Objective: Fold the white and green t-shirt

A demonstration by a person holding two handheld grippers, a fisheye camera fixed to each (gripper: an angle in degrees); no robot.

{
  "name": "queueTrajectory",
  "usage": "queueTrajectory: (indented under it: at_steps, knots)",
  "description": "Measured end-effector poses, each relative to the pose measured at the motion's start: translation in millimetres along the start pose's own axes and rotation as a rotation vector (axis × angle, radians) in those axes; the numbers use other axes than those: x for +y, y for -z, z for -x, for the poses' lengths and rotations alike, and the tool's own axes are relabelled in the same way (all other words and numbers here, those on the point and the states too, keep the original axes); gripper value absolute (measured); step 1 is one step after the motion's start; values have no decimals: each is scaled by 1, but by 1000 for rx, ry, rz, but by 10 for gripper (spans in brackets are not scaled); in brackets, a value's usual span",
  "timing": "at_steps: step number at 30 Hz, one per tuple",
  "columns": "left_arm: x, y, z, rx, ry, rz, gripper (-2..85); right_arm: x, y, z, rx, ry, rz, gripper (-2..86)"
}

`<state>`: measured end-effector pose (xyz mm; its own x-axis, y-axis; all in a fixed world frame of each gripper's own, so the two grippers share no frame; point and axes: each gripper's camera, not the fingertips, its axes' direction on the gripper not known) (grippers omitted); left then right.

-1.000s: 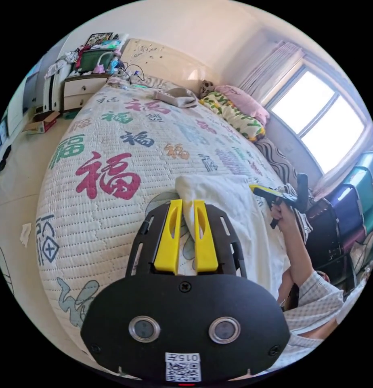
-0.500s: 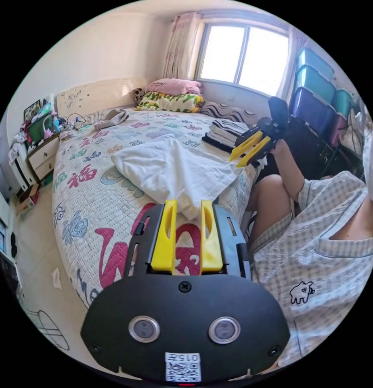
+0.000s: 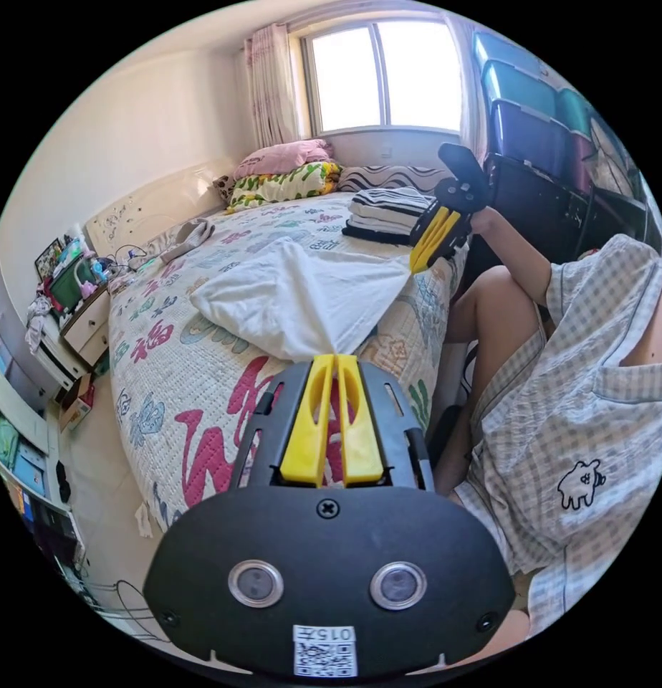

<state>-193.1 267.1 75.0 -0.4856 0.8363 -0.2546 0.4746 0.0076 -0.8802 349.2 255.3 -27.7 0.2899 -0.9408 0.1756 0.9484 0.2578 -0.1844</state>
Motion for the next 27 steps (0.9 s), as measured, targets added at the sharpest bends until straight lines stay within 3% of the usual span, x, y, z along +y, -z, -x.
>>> queueTrajectory:
  at_steps: [10,14,18,21,24,27]
  knots:
    - [-14,-4,-21,-9,-81,25,0,2,-5,-13,-18,-12,93,-10]
    - [-19,-17,-13,51,-67,139,11,5,0,-26,10,-59,120,-5]
    - [-19,10,7,128,1,-31,34,12,35,-59,42,-251,-151,42]
    - [-15,26,39,117,150,-165,64,5,21,-79,70,-308,-84,61]
    - [-23,7,59,51,227,-44,61,-5,1,-92,13,-274,52,47]
    - [-35,-11,62,57,205,25,32,-1,14,-104,55,-287,46,7]
